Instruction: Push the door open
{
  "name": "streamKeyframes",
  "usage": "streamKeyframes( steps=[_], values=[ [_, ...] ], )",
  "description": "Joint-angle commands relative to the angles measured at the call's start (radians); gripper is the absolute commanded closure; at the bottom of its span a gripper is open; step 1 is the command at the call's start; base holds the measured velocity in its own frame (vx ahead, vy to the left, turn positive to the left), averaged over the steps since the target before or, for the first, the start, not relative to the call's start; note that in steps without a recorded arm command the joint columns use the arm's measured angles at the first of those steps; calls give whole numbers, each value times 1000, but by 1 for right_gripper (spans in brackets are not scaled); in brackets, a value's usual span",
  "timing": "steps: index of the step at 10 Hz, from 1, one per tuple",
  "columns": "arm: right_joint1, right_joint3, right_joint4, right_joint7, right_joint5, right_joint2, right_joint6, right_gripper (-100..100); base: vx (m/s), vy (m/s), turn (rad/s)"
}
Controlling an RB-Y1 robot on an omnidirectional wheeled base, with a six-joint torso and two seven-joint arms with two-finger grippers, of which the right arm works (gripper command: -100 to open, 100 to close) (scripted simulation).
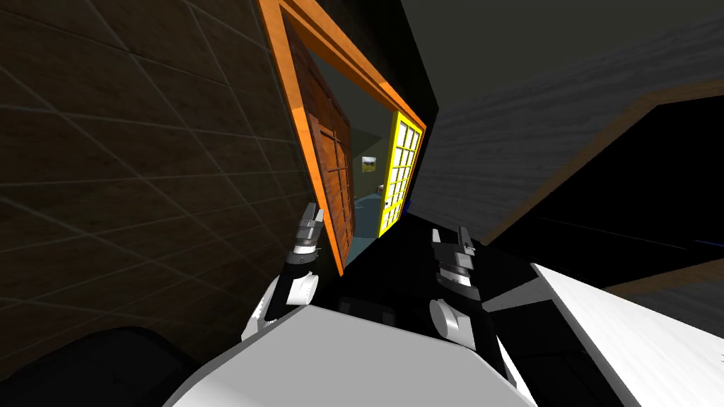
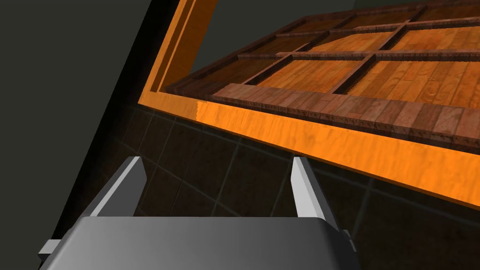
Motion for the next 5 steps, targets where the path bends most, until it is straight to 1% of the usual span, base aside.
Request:
streamKeyframes(
  steps=[1,2,3,5],
  values=[
    [-10,-1,25,-19,-18,-5,-9,-100,165,-104,238],
    [-14,-2,42,-30,-29,-9,-16,-100,154,-87,217],
    [-19,-3,61,-44,-43,-12,-24,-100,151,-108,306],
    [-30,-4,102,-73,-71,-19,-42,-100,141,-156,352]
  ],
)
